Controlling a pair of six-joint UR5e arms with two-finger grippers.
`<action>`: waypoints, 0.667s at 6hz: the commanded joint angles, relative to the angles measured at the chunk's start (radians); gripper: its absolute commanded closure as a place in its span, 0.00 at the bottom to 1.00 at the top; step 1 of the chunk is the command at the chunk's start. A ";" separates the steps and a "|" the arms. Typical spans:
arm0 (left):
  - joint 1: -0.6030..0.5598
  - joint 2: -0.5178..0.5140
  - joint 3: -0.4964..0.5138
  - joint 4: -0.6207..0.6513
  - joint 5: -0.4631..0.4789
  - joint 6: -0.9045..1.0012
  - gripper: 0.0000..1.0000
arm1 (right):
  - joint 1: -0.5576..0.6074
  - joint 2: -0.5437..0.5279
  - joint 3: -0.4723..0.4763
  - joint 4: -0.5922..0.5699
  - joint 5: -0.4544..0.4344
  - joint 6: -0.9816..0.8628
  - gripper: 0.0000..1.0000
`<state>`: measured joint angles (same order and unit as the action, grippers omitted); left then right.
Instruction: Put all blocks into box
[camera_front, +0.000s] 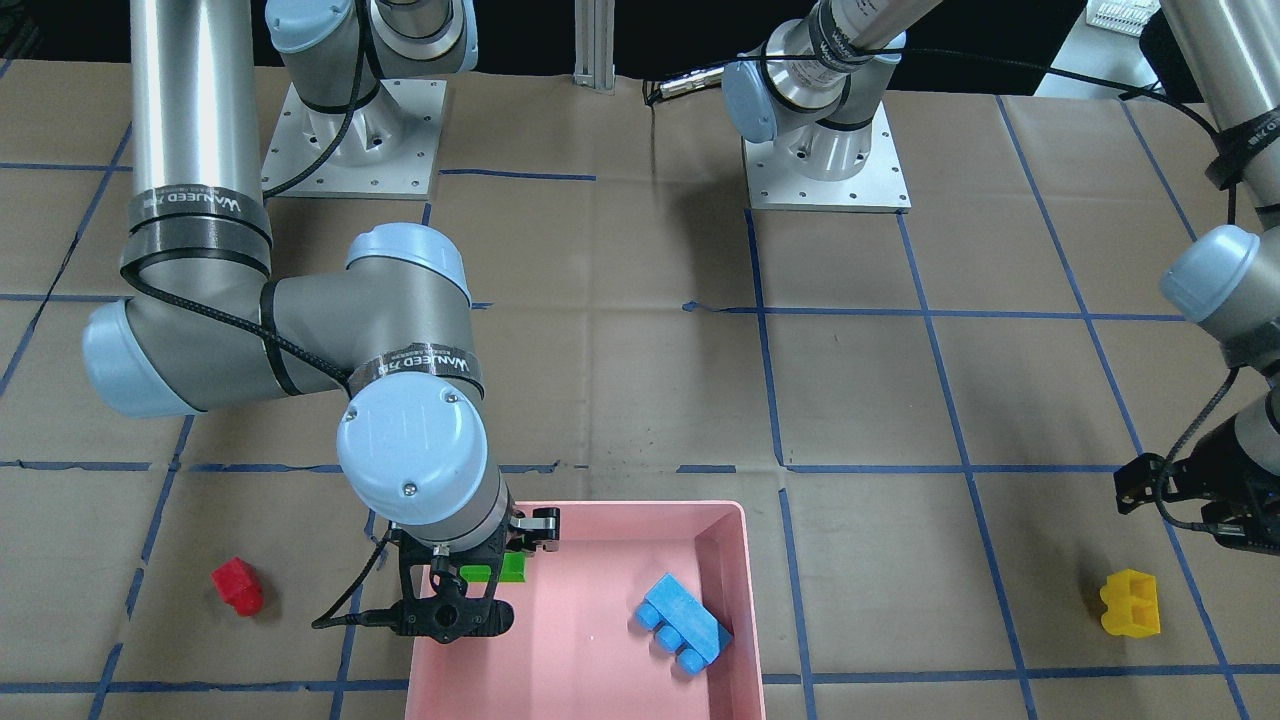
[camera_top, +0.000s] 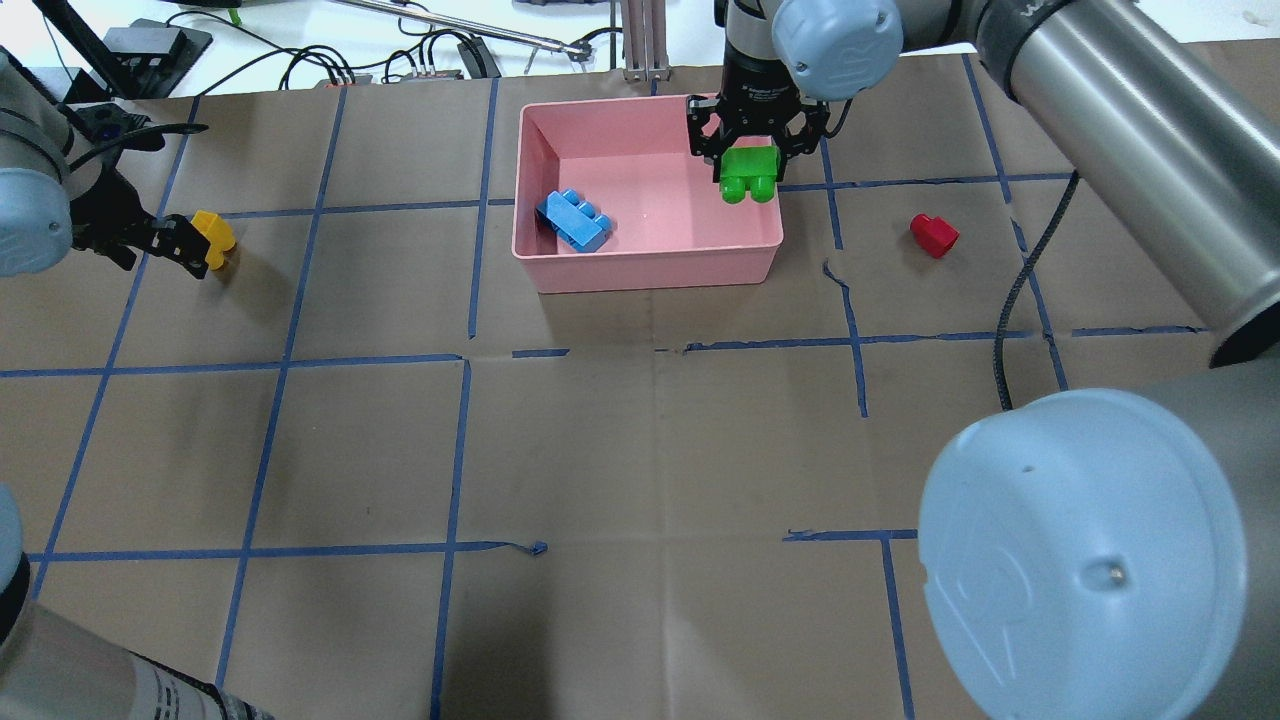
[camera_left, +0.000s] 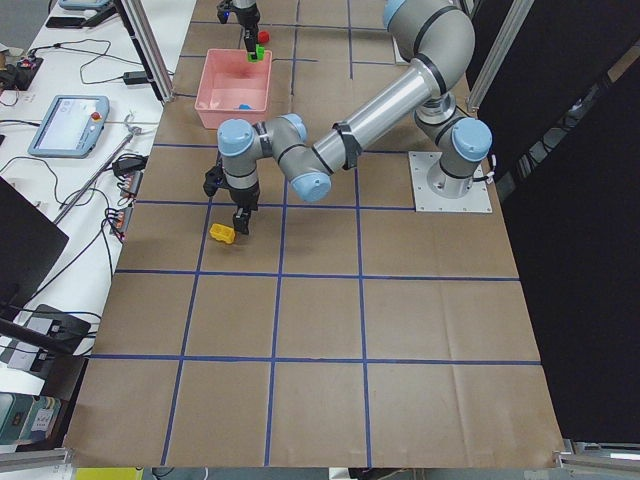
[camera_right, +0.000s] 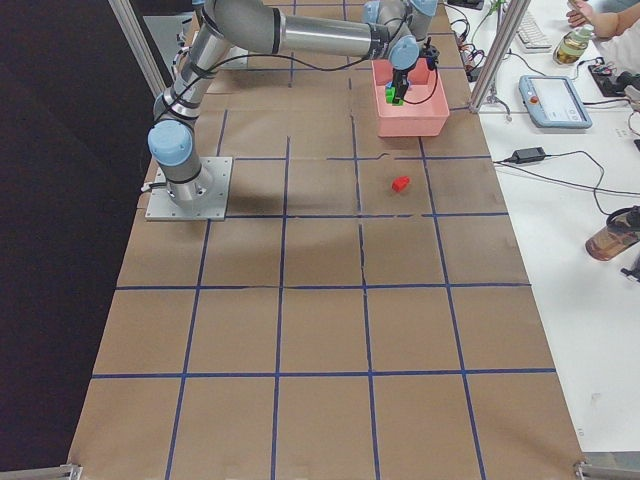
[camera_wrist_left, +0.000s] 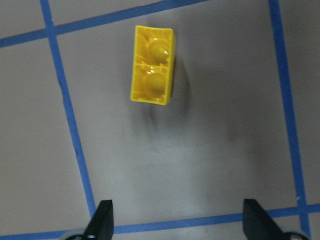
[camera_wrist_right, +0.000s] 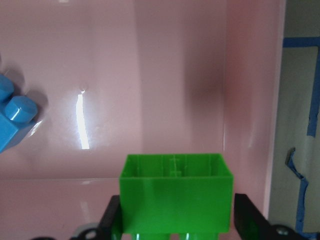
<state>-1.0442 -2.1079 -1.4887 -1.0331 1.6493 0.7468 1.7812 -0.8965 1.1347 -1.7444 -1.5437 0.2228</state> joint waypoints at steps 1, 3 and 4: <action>-0.014 -0.078 0.062 0.013 -0.009 0.017 0.09 | 0.003 0.011 0.000 -0.007 0.002 0.007 0.01; -0.043 -0.121 0.068 0.076 -0.054 0.017 0.09 | 0.007 -0.037 -0.009 0.031 -0.004 0.013 0.00; -0.043 -0.144 0.082 0.117 -0.054 0.028 0.09 | -0.011 -0.108 0.000 0.130 -0.007 0.007 0.00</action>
<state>-1.0846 -2.2306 -1.4179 -0.9534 1.5999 0.7656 1.7824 -0.9442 1.1308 -1.6928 -1.5477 0.2340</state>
